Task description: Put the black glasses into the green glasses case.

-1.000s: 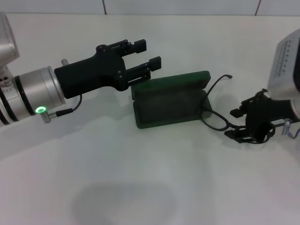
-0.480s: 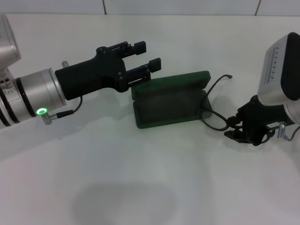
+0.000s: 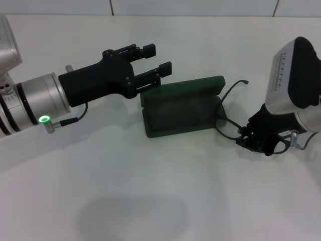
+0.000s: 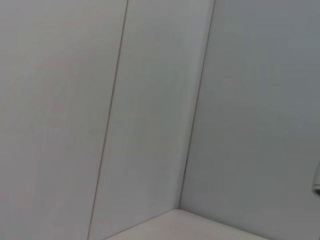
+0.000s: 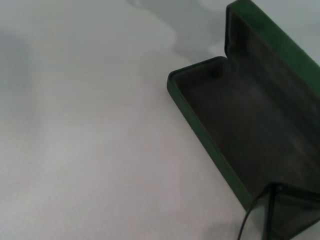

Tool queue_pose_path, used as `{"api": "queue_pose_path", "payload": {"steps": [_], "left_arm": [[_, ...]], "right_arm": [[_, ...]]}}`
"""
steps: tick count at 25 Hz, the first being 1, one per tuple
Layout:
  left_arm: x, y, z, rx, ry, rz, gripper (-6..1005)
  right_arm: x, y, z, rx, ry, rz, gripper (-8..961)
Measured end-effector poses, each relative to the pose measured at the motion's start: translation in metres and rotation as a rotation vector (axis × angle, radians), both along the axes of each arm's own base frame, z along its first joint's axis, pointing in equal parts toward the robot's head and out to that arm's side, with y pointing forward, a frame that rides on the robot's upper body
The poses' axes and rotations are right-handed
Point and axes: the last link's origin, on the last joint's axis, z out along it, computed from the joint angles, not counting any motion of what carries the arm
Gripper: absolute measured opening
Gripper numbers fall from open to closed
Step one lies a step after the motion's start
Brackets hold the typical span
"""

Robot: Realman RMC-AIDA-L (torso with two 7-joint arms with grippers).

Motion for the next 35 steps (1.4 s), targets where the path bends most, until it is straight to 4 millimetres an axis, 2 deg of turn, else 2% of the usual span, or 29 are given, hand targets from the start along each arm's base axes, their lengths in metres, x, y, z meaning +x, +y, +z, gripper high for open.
{"api": "queue_pose_path", "payload": {"steps": [15, 20, 23, 26, 32, 33, 35], "left_arm": [[0.0, 0.0, 0.001, 0.0, 0.002, -0.002, 618], [0.004, -0.003, 0.003, -0.015, -0.012, -0.034, 617], [0.009, -0.008, 0.005, -0.034, -0.039, -0.072, 616], [0.014, -0.015, 0.007, -0.064, -0.069, -0.121, 615], [0.03, -0.024, 0.012, -0.122, -0.156, -0.205, 614], [0.032, -0.025, 0.014, -0.137, -0.171, -0.213, 613], [0.035, -0.025, 0.018, -0.173, -0.19, -0.22, 613]], "right_arm": [[0.002, 0.003, 0.005, 0.023, 0.008, -0.026, 138], [0.002, 0.001, 0.027, 0.083, 0.047, -0.024, 121], [0.004, -0.002, 0.042, 0.139, 0.095, -0.019, 121], [0.005, -0.007, 0.049, 0.149, 0.161, -0.002, 121], [0.006, -0.022, 0.052, 0.126, 0.293, 0.103, 121], [0.007, -0.03, 0.05, 0.105, 0.363, 0.178, 121], [0.01, -0.035, 0.047, 0.094, 0.41, 0.219, 121]]}}
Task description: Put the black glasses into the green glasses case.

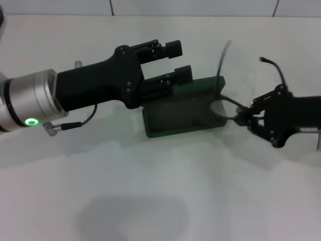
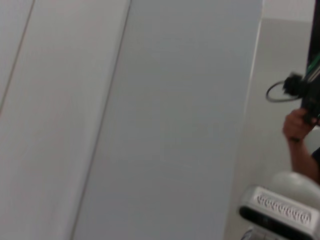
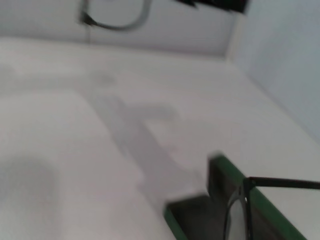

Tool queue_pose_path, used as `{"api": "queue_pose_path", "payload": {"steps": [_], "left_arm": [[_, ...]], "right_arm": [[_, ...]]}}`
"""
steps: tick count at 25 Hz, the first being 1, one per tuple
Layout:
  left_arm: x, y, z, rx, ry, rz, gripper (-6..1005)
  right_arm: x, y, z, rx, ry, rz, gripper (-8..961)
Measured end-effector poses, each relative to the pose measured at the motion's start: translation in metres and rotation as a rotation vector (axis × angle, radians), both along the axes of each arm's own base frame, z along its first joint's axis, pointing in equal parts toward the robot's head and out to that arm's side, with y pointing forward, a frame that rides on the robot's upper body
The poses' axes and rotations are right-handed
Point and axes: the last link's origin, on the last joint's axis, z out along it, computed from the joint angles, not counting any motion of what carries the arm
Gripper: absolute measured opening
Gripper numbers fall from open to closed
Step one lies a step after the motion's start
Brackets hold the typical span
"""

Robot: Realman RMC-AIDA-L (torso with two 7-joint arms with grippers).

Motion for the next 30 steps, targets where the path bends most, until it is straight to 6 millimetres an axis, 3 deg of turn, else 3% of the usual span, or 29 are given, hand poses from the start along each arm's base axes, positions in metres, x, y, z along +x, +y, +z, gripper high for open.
{"api": "queue_pose_path", "payload": {"steps": [7, 14, 24, 30], "left_arm": [[0.014, 0.008, -0.002, -0.127, -0.018, 0.02, 611], [0.027, 0.023, -0.016, -0.318, 0.013, 0.072, 609], [0.05, 0.02, -0.043, -0.468, 0.11, 0.037, 600], [0.047, 0.021, -0.039, -0.447, 0.074, 0.057, 591]], "right_arm": [[0.021, -0.021, -0.011, -0.01, 0.186, 0.181, 120], [0.041, -0.035, -0.003, 0.035, 0.386, 0.283, 120], [0.044, -0.038, -0.004, 0.07, 0.407, 0.346, 120], [0.048, -0.044, -0.005, 0.055, 0.409, 0.342, 120]]}}
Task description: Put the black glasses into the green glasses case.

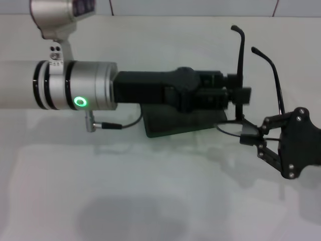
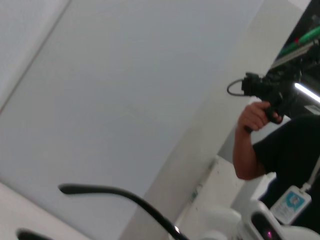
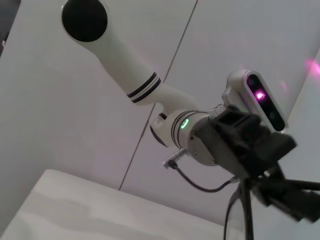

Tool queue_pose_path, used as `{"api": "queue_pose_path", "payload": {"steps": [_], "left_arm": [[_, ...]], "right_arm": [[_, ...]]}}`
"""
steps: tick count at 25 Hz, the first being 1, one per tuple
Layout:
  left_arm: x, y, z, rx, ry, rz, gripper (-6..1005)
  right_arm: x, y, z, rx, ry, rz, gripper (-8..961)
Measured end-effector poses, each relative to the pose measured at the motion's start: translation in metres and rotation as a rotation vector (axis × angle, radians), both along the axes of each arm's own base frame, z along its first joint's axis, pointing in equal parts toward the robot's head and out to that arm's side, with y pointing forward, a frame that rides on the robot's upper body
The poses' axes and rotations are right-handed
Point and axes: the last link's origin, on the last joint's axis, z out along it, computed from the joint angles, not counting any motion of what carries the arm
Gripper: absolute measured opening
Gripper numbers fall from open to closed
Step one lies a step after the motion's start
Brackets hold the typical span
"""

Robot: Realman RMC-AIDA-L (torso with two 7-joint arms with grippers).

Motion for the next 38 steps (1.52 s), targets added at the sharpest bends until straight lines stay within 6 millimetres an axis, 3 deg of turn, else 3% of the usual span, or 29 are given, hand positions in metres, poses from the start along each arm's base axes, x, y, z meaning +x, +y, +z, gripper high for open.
{"api": "queue_pose_path", "payload": {"steps": [6, 11, 25, 38], "left_arm": [[-0.018, 0.006, 0.028, 0.106, -0.088, 0.089, 591], [-0.012, -0.006, 0.039, 0.045, -0.16, 0.016, 591], [0.006, -0.004, 0.0, -0.122, -0.054, 0.022, 590], [0.009, 0.0, -0.013, -0.145, 0.024, 0.031, 590]], "right_arm": [[0.005, -0.007, 0.0, 0.0, 0.004, 0.016, 120], [0.009, -0.008, -0.001, 0.022, 0.007, 0.027, 120], [0.004, -0.008, 0.001, 0.052, 0.025, 0.097, 119], [0.003, -0.006, 0.002, 0.063, 0.018, 0.103, 119]]}}
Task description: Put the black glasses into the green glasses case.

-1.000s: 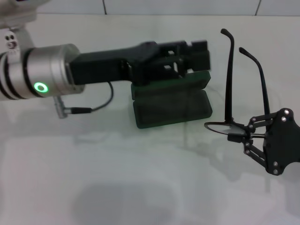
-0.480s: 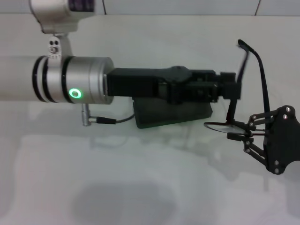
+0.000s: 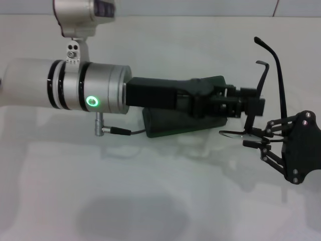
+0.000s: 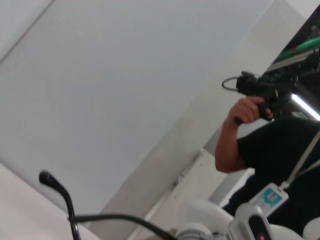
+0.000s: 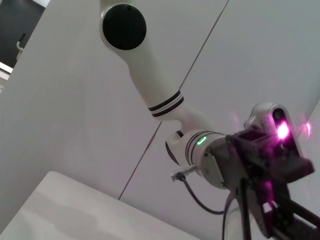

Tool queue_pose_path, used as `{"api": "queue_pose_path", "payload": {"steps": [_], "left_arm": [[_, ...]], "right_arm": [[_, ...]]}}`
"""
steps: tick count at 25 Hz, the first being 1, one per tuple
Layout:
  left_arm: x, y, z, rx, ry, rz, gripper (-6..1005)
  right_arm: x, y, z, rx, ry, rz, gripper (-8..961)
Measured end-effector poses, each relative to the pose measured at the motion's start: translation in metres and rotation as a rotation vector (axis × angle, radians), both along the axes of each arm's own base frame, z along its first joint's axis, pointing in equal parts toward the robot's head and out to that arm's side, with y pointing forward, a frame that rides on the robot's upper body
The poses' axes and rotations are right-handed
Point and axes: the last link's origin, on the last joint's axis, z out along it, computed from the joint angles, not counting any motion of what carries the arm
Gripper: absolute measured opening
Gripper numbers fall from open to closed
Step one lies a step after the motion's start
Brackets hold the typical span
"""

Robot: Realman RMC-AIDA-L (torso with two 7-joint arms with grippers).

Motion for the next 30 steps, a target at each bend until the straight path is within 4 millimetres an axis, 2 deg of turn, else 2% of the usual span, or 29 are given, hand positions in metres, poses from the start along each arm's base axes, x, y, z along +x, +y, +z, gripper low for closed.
{"api": "queue_pose_path", "payload": {"steps": [6, 14, 20, 30], "left_arm": [[0.001, -0.002, -0.003, -0.013, 0.009, -0.01, 590], [-0.004, 0.005, 0.013, 0.063, -0.09, 0.066, 590], [-0.008, 0.01, 0.017, 0.111, -0.108, 0.109, 589], [0.003, 0.003, 0.006, 0.048, -0.085, 0.038, 589]], "right_arm": [[-0.001, 0.001, -0.001, -0.002, 0.001, 0.002, 119], [0.002, 0.0, -0.002, -0.004, -0.007, -0.005, 119], [0.002, 0.001, -0.002, -0.003, -0.01, -0.006, 119], [0.002, 0.005, -0.003, 0.011, -0.026, -0.02, 119]]}}
